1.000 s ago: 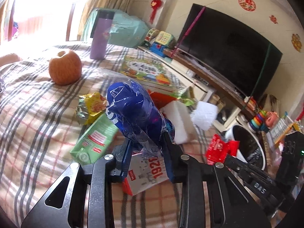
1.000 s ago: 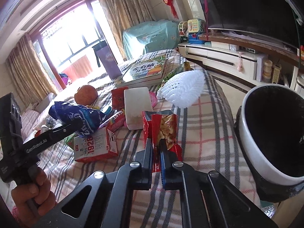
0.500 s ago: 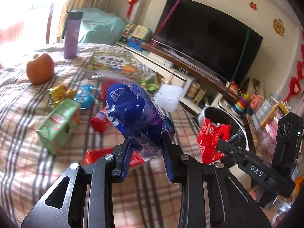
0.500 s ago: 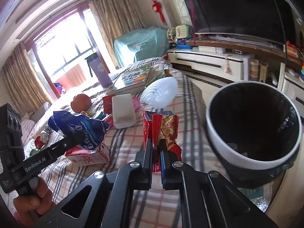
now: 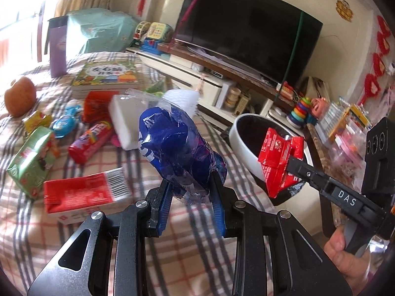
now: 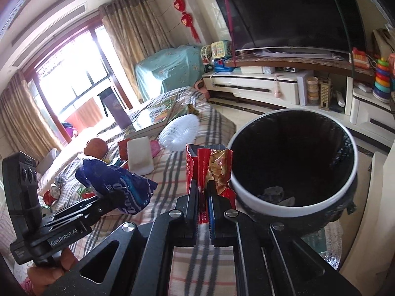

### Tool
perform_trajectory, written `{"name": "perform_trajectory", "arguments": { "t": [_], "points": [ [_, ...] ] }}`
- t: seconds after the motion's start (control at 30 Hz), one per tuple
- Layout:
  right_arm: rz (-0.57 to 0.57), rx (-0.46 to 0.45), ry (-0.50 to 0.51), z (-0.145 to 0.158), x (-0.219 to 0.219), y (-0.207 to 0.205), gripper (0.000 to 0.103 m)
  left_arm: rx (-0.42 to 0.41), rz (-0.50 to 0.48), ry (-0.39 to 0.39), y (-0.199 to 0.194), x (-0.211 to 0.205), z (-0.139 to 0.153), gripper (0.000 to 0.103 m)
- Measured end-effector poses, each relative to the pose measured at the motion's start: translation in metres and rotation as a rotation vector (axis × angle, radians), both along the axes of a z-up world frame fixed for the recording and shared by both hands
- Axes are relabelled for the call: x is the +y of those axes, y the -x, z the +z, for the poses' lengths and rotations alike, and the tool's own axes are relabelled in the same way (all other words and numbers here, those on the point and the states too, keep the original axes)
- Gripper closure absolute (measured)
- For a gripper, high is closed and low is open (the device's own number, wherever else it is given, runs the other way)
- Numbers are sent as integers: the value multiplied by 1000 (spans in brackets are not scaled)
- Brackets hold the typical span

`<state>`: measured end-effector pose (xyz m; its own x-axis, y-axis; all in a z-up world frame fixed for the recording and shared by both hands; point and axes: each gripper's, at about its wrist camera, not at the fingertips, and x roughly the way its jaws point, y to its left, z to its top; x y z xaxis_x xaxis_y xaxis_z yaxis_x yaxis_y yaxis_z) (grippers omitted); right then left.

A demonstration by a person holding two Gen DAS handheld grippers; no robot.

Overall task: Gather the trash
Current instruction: 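Carry both items over the black bin and open both grippers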

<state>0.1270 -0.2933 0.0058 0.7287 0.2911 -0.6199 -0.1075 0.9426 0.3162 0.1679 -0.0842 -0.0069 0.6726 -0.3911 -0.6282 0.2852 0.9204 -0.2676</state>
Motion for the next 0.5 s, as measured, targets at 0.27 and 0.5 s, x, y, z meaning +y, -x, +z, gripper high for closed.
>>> {"name": "perform_trajectory", "arguments": {
  "t": [0.27, 0.5],
  "points": [
    [-50, -4, -15, 2, -28, 1, 97, 0, -50, -25, -8, -26, 2, 75],
    [-81, -11, -9, 6, -47, -1, 97, -8, -91, -32, -15, -47, 8, 75]
  ]
}}
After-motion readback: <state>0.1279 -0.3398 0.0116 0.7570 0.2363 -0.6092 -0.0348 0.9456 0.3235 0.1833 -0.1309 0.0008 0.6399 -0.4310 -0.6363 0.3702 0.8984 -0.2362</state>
